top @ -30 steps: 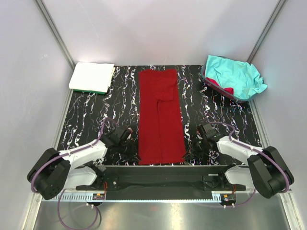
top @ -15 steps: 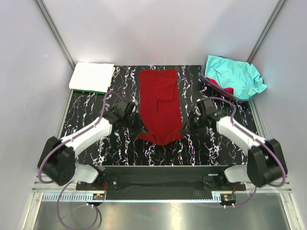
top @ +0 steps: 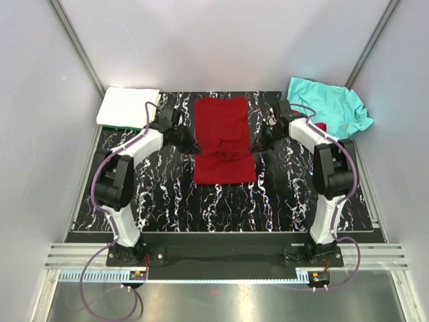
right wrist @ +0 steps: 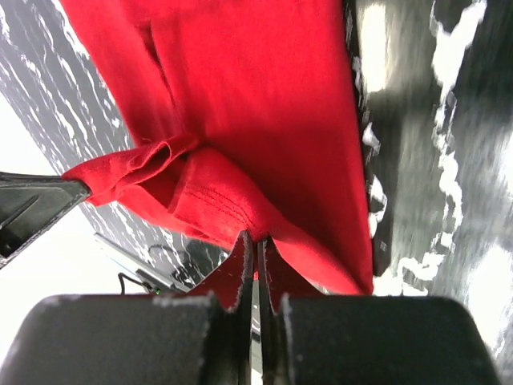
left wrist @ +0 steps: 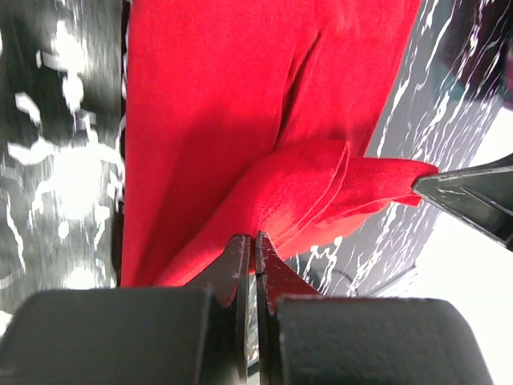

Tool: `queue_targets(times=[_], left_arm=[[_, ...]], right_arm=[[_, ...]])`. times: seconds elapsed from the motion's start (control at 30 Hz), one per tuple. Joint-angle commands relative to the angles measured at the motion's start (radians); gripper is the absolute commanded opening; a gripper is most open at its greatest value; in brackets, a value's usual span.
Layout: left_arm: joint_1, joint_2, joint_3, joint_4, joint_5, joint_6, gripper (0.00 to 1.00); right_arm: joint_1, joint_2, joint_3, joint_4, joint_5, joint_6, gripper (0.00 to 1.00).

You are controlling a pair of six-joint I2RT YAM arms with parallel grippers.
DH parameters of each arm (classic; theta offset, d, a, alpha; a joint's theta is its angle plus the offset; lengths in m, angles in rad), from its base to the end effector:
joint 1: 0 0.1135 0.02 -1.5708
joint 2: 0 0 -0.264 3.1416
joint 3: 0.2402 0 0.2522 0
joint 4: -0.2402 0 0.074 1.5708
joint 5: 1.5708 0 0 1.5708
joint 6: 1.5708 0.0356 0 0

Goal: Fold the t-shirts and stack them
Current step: Fold the tshirt

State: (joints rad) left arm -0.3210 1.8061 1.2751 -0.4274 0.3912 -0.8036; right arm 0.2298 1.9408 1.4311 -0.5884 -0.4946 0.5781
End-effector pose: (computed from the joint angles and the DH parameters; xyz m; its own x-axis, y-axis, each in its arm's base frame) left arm 0.3607 -0.1342 0.2104 -0.8987 -0.4025 -0.1744 -0.2121 0.7468 -0.6304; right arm 0.3920 0.1091 0.1987 -0.9506 0.2716 -0.1504 0.1296 0.7873 0.6027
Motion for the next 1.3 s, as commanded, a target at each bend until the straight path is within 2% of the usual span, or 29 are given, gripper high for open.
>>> queue_targets(times=[0.0, 0.23, 0.7, 0.77, 0.8, 0.87, 0.9, 0.93, 1.0, 1.03, 1.1, 1.17, 1.27], left_arm=[[0.020, 0.033, 0.075, 0.025, 0.064, 0.012, 0.00], [0.066, 0.101, 0.157, 0.013, 0.084, 0.014, 0.00], [0.094, 0.222, 0.253, -0.019, 0.104, 0.027, 0.00], [0.097, 0.236, 0.265, -0.019, 0.094, 0.032, 0.02], [0.099, 0.242, 0.274, -0.030, 0.089, 0.043, 0.07], [0.102, 0.265, 0.320, -0.053, 0.049, 0.081, 0.14], [0.102, 0.272, 0.375, -0.092, 0.031, 0.101, 0.23], [0.102, 0.285, 0.407, -0.114, 0.008, 0.122, 0.29], [0.105, 0.306, 0.478, -0.195, -0.049, 0.188, 0.38], [0.108, 0.303, 0.533, -0.214, -0.070, 0.208, 0.48], [0.109, 0.261, 0.556, -0.244, -0.123, 0.266, 0.55], [0.108, 0.216, 0.534, -0.238, -0.117, 0.294, 0.58], [0.094, 0.118, 0.396, -0.173, -0.037, 0.284, 0.56]], right_arm=[[-0.023, 0.053, 0.109, -0.063, -0.048, -0.046, 0.00], [-0.046, 0.148, 0.267, -0.091, -0.076, -0.053, 0.00], [-0.064, 0.296, 0.393, -0.097, -0.117, -0.050, 0.00], [-0.073, 0.319, 0.413, -0.097, -0.117, -0.055, 0.00], [-0.075, 0.325, 0.420, -0.099, -0.116, -0.057, 0.00], [-0.084, 0.348, 0.445, -0.085, -0.113, -0.058, 0.04], [-0.087, 0.357, 0.456, -0.082, -0.110, -0.058, 0.07], [-0.090, 0.377, 0.486, -0.080, -0.107, -0.070, 0.13], [-0.102, 0.394, 0.540, -0.123, -0.082, -0.093, 0.18], [-0.103, 0.395, 0.587, -0.164, -0.072, -0.118, 0.21], [-0.103, 0.374, 0.611, -0.200, -0.026, -0.144, 0.36], [-0.099, 0.322, 0.597, -0.226, -0.009, -0.181, 0.49], [-0.092, 0.241, 0.511, -0.220, -0.007, -0.204, 0.53]])
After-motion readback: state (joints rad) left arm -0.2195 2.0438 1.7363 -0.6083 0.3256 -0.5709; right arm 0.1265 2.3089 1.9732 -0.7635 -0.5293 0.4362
